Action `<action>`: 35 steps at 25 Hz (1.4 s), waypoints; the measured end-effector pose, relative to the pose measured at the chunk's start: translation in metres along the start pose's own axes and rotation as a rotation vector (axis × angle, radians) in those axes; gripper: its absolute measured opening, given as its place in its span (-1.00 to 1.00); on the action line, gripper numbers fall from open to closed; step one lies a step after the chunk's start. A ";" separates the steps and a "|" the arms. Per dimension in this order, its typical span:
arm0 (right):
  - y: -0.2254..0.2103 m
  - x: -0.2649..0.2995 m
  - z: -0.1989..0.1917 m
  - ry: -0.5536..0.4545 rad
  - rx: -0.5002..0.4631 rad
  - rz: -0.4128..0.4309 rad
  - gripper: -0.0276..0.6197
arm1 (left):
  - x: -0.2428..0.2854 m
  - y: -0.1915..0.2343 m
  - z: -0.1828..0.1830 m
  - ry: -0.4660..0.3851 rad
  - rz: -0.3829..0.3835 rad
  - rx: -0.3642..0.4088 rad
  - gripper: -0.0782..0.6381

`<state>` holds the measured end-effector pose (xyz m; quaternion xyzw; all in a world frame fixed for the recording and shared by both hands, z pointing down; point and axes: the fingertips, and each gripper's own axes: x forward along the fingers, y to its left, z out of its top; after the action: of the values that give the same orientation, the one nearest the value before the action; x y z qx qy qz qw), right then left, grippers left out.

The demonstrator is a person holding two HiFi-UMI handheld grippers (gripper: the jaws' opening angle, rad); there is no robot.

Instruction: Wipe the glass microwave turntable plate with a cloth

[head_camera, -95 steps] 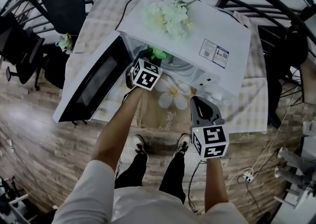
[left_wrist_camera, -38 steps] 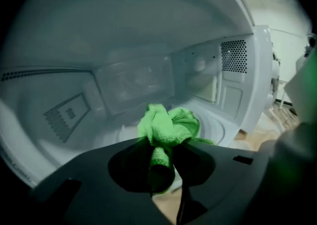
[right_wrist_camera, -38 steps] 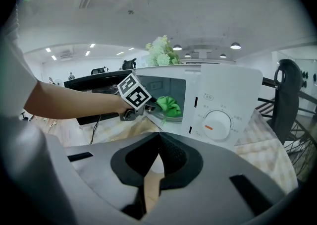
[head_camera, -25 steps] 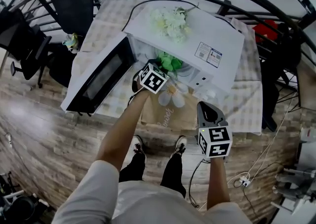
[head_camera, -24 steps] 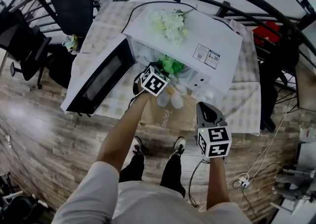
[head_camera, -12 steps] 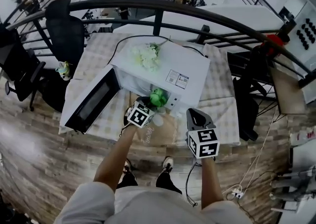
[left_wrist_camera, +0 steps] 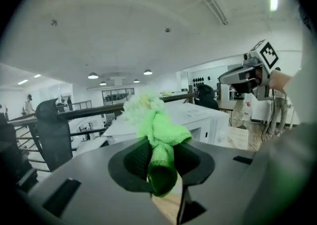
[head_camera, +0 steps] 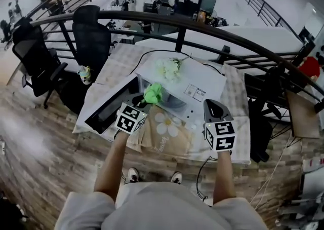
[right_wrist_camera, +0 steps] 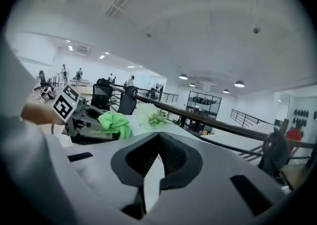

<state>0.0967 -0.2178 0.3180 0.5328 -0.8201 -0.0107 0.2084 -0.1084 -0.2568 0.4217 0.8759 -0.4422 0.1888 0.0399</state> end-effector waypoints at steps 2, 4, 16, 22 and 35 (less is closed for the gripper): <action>0.003 0.003 0.019 -0.037 -0.034 0.012 -0.87 | -0.023 0.014 0.027 -0.056 0.044 0.024 -0.44; 0.006 0.006 0.034 -0.068 -0.061 0.020 -0.87 | -0.042 0.024 0.053 -0.113 0.085 0.049 -0.44; 0.023 0.004 0.076 -0.159 -0.156 0.059 -0.88 | -0.098 0.023 0.135 -0.289 0.192 0.132 -0.44; 0.018 0.004 0.075 -0.161 -0.161 0.058 -0.88 | -0.095 0.010 0.140 -0.290 0.182 0.173 -0.44; 0.017 0.005 0.068 -0.149 -0.171 0.070 -0.88 | -0.091 0.004 0.130 -0.267 0.178 0.165 -0.44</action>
<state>0.0564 -0.2292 0.2614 0.4819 -0.8475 -0.1130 0.1917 -0.1226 -0.2209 0.2679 0.8508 -0.5026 0.1094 -0.1078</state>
